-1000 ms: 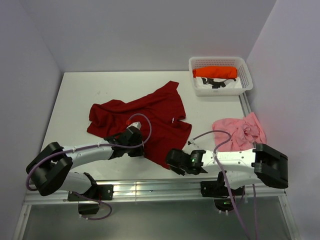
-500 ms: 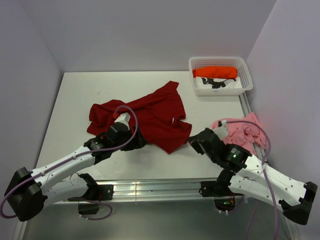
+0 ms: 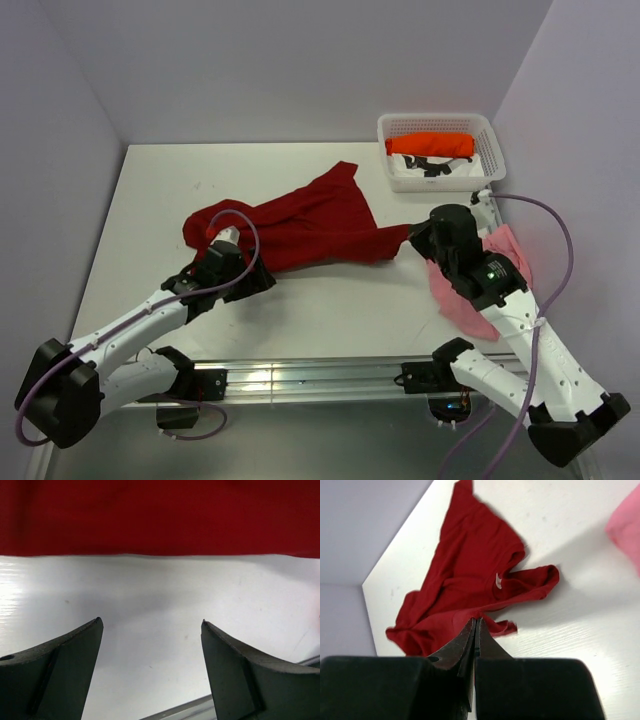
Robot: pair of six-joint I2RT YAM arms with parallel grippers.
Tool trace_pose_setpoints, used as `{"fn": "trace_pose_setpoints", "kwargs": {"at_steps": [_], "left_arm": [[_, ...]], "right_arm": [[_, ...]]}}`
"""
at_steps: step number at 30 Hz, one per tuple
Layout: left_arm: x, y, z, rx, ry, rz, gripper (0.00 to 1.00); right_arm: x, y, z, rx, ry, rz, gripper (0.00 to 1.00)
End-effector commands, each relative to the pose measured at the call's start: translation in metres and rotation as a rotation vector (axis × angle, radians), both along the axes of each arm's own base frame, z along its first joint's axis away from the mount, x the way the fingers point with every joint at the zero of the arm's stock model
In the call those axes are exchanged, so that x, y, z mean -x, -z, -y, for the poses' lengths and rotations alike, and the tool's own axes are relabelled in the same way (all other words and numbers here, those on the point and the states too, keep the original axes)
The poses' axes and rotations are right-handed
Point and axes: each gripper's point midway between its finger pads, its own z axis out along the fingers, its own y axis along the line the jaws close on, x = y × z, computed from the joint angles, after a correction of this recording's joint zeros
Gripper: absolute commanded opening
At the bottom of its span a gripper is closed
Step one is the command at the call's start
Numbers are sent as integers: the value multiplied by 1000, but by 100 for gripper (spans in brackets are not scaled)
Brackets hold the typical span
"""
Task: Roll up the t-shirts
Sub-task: Flatten the tshirt
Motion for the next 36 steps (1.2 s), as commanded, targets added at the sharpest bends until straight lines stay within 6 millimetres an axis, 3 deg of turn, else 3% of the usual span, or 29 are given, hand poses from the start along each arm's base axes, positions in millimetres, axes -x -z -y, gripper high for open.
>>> {"fn": "trace_pose_setpoints", "kwargs": {"at_steps": [1,9,13,16,27,31,36], "left_arm": [[-6,-3,-8,18,-8,23,85],[-17,6,-38,46,-139,23,83],[-22,14,-51,78,-184,13,80],[-29,15,-72,41,-252,26,78],[-49,-10,-120,36,-458,128,73],[-68,-17,-127,-11,-470,131,73],[-98,-13,-119,-14,-441,116,75]], "right_arm": [[-8,-1,16,32,-15,11,0],[-41,29,62,41,81,-60,0],[-50,35,74,32,105,-61,0],[-54,42,81,40,114,-78,0],[-65,53,106,65,153,-103,0],[-69,52,107,61,140,-92,0],[-72,51,103,63,102,-85,0]]}}
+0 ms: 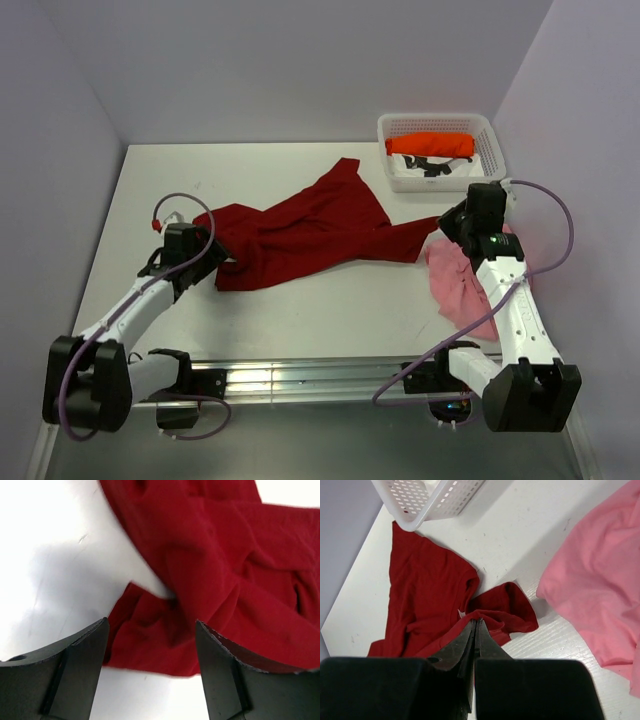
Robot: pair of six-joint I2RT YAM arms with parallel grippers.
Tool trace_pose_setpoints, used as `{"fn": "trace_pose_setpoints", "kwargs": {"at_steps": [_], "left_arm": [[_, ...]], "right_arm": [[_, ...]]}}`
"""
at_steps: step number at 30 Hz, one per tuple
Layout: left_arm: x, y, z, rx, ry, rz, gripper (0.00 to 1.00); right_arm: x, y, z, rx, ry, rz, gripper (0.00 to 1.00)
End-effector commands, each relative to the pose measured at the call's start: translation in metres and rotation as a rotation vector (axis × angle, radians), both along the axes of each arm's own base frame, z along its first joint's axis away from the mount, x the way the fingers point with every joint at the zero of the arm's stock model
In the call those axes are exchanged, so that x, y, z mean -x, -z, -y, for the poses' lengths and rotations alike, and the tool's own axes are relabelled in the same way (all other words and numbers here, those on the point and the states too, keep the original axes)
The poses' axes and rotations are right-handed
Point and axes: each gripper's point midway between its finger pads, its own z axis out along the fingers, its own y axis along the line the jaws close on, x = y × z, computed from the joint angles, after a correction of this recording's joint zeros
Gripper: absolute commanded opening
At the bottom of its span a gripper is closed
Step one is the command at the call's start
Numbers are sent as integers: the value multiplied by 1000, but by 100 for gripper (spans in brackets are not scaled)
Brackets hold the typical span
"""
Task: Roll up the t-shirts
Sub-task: Flatten the tshirt
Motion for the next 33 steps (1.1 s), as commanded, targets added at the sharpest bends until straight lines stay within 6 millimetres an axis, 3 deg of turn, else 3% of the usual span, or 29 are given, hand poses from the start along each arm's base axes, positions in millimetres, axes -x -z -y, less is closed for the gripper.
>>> {"fn": "trace_pose_setpoints", "kwargs": {"at_steps": [1,6,7,9,10,11,12,13,17,18,20,21,23,24,25,27,30,33], "left_arm": [[-36,-24,4,-8,15,98,75],[-59,-6,-1,-30,-32,58,78],[-69,-10,-1,-35,-38,77,78],[-79,0,-7,-73,-66,54,69],[-90,1,-10,-93,-73,48,44],[-96,1,-14,-116,-94,40,27],[-112,-12,-15,-120,-110,65,11],[-119,-1,-16,-128,-113,31,0],[-161,-22,-11,-110,-102,65,0],[-178,-44,-7,-98,-100,116,0],[-195,-59,-7,-103,-100,164,0],[-208,-78,-6,-103,-104,214,0],[-223,-80,-6,-118,-88,226,0],[-236,-95,-3,-111,-74,264,0],[-243,-92,-4,-130,-61,269,0],[-257,-110,-2,-129,-57,334,0],[-261,-145,4,-72,-7,453,0],[-247,-155,17,-13,43,472,0]], "right_arm": [[-9,-10,-1,18,-39,49,0],[-9,-9,-9,-2,-85,57,0],[-9,-8,-10,-8,-90,61,0],[-10,-4,-13,-17,-101,54,0],[-11,-5,-13,-18,-105,57,0],[-11,-2,-14,-19,-107,47,0],[-12,-1,-15,-22,-114,47,0],[-12,0,-15,-24,-114,44,0],[-13,3,-15,-27,-116,37,0],[-13,4,-15,-25,-111,36,0],[-14,5,-15,-25,-111,33,0],[-14,7,-15,-26,-111,27,0],[-14,9,-15,-31,-114,23,0],[-14,9,-15,-30,-113,25,0],[-14,10,-15,-30,-113,23,0],[-13,11,-14,-25,-109,19,0],[-11,10,-13,-18,-107,20,0],[-10,8,-13,-17,-109,22,0]]}}
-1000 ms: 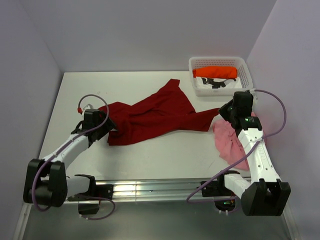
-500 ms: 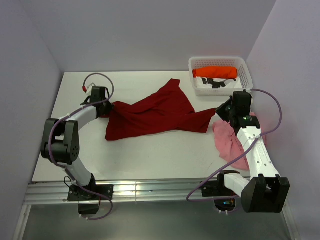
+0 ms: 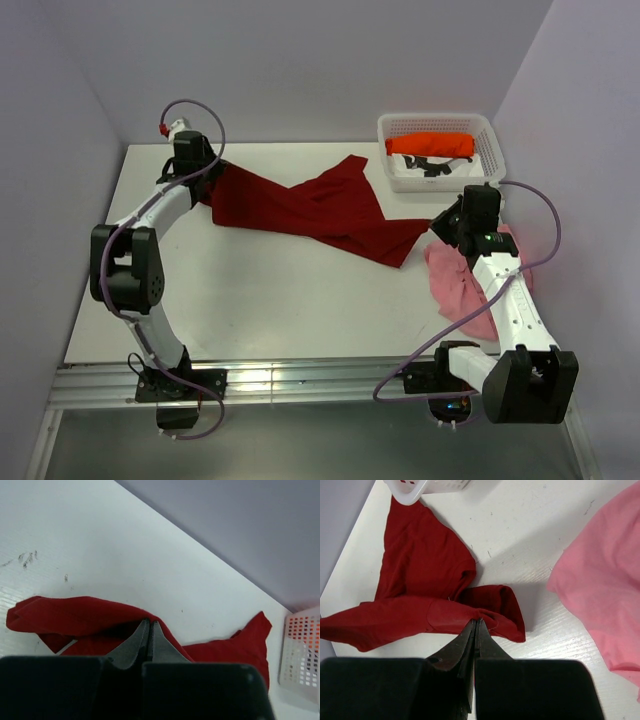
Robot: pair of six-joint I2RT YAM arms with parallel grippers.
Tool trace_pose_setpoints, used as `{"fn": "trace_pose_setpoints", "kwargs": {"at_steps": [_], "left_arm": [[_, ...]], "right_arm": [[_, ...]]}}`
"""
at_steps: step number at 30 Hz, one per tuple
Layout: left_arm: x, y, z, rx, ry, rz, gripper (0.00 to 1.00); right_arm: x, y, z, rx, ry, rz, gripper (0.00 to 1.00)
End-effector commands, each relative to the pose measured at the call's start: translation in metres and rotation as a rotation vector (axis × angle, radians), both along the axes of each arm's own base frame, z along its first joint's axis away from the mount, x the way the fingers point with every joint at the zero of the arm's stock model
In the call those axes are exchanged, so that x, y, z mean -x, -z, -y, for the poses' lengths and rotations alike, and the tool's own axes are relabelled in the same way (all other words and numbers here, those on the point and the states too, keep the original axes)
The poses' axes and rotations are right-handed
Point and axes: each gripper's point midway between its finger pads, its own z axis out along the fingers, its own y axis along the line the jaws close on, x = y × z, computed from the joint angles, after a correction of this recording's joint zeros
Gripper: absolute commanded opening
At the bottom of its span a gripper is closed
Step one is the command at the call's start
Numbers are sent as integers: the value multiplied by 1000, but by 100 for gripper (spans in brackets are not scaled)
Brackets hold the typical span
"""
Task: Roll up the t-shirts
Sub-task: Flatten the tshirt
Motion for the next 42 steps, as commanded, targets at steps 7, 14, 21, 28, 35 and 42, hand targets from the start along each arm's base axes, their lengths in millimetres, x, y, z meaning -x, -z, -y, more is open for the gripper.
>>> {"fn": "trace_pose_setpoints", "kwargs": {"at_steps": [7,14,21,28,35,42], "left_arm": [[95,-51,11,64,80,53,0],[182,-92,38,125,145,110,0],[67,-45,17,59,191,-154,0],[31,70,21,89,196,-329,8],[32,96,-4,22,104,-402,34],[58,15,-11,12,67,-242,66]], "right_arm": [[3,-20,2,25,-14,59,0],[10,-36,5,52,-15,84,0],[5,-28,1,21,-16,64,0],[5,-12,2,23,-14,32,0],[1,-12,3,33,-18,28,0],[1,-7,3,33,-24,19,0]]}}
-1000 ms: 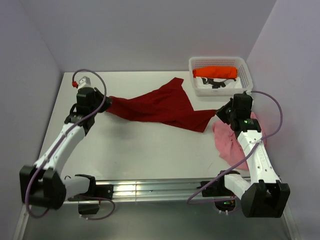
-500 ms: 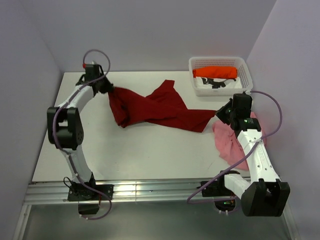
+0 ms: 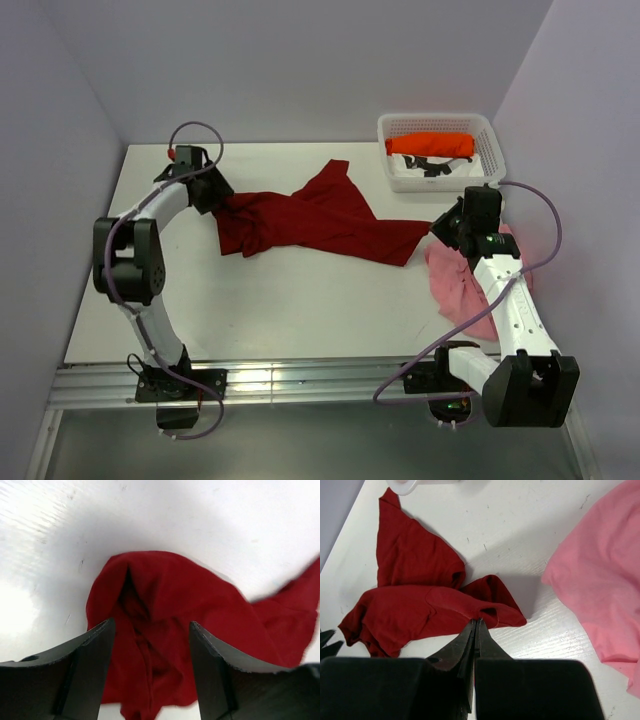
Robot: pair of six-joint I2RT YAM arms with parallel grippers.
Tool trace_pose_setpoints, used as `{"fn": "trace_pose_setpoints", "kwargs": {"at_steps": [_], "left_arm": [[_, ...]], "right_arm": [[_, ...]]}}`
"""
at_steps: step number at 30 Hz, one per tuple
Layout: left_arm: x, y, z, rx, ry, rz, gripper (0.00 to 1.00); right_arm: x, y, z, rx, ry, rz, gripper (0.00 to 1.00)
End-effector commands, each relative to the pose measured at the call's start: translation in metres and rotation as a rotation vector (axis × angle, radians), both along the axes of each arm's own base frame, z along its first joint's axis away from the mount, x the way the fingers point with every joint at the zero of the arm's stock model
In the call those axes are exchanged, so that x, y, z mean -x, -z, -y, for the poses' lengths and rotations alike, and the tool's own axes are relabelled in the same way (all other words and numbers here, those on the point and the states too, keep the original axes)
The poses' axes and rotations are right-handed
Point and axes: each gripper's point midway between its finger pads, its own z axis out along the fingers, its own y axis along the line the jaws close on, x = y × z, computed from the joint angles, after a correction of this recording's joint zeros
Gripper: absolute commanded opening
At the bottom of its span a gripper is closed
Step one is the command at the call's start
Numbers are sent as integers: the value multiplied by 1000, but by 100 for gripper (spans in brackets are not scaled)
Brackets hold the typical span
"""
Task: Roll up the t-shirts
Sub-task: Flatten the tshirt
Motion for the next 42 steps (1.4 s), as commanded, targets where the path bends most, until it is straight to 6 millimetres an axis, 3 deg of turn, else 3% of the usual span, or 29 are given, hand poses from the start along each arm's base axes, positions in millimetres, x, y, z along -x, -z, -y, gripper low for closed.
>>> {"fn": "trace_pose_setpoints", "kwargs": {"at_steps": [1,4,9,11,16,22,33,37,40,41,42], "left_arm": [[7,-85,-7,-11,-25,188,66],[33,-92,8,-16,22,194,66],[81,-54,61,-107,151,98,66],[101,-38,73,-137,171,76,67],[135,-17,80,-159,197,65,67],[144,-4,64,-247,165,36,69],[129,30,72,-257,162,-9,66],[122,38,69,-289,152,-30,56],[123,35,68,-292,148,-32,24],[124,32,70,-282,152,-29,1],[126,30,69,-277,152,-25,0]], "right_arm": [[-8,-6,3,15,-3,42,0],[-8,-5,3,15,-8,45,0],[-8,-5,-1,25,-44,58,0],[-8,-6,-1,32,-51,66,0],[-8,-7,-1,41,-62,71,0],[-9,-4,-5,23,-84,70,0],[-7,-2,-6,27,-89,68,0],[-7,-2,-6,23,-92,72,0],[-6,-1,-6,24,-90,66,0],[-6,-1,-6,25,-90,64,0],[-6,0,-5,30,-90,62,0]]}}
